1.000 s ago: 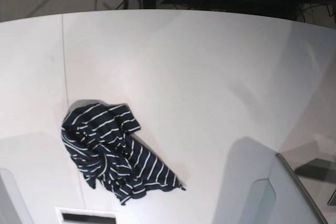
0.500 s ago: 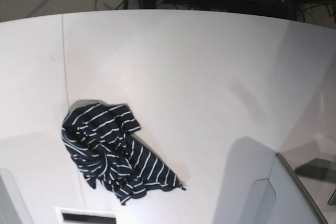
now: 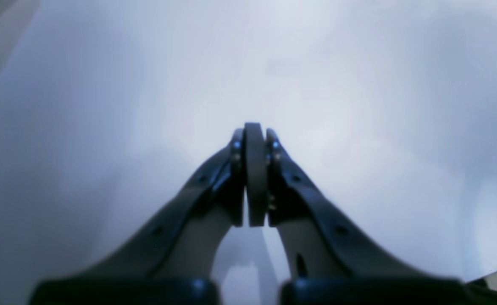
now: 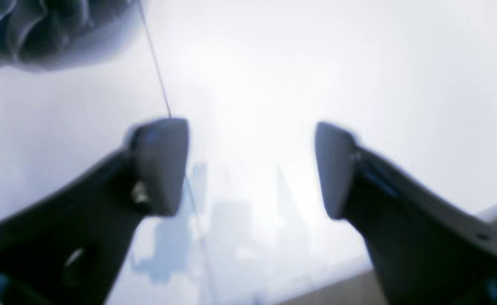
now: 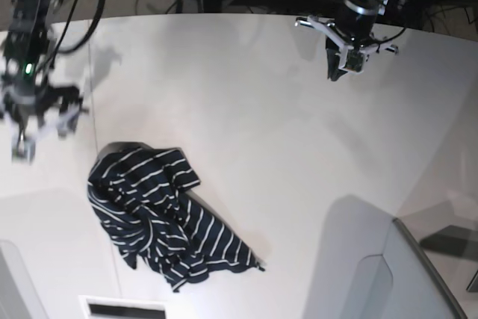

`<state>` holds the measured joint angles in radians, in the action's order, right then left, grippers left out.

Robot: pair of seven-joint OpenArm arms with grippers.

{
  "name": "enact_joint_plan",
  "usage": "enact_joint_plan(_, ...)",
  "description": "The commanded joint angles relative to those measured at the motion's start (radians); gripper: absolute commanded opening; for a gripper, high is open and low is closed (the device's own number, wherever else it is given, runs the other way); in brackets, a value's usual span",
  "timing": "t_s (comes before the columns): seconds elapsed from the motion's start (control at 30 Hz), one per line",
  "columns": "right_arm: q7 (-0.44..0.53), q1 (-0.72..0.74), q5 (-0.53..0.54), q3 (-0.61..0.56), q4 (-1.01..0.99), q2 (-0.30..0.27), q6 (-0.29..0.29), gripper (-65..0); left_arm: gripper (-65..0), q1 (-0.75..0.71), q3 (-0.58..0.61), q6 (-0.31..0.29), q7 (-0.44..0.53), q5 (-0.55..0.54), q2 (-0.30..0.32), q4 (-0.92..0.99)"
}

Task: Layout the t-shirt on the table in an organized manner, then fold the t-shirt properly
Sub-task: 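Lower the right gripper onto the crumpled striped shirt and grasp it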

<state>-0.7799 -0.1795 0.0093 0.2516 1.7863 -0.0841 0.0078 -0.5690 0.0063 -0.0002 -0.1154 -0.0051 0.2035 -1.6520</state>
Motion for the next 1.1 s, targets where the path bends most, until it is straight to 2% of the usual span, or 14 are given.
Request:
enact_joint_plan(0.0,0.007,0.061,-0.012,-0.018,-0.016,-0.03,-0.006,-15.0,-65.0,0.03,-0.007,0.006,-0.019,-0.003,-0.017,-0.012)
enact_joint_plan(0.13,0.012,0.229,-0.012,-0.139,-0.15,-0.133,-0.006,-15.0,-65.0,0.125,-0.01,0.006,-0.166,-0.003,-0.075,-0.003)
enact_joint_plan(0.23,0.014,0.311,-0.012,-0.228,-0.259,-0.162,-0.006,-15.0,-65.0,0.171,-0.009,0.006,-0.195,0.004,-0.097,-0.006)
enact_joint_plan(0.43,0.103,0.346,-0.013,-0.311,-0.309,-0.154,-0.009,-15.0,-65.0,0.251,0.002,0.006,-0.194,0.0,-0.109,-0.003)
enact_joint_plan(0.57,0.115,0.4,-0.015,-0.357,-0.372,-0.138,-0.01,-15.0,-65.0,0.267,-0.01,0.006,-0.192,0.007,-0.108,-0.029)
enact_joint_plan(0.77,0.142,0.522,-0.015,-0.364,-0.579,-0.13,-0.01,-15.0,-65.0,0.271,-0.009,0.006,-0.197,0.007,-0.1,-0.057)
enact_joint_plan(1.07,0.205,0.573,-0.013,-0.366,-0.744,-0.112,-0.01,-15.0,-65.0,0.283,-0.009,0.006,-0.2,0.009,-0.086,0.011)
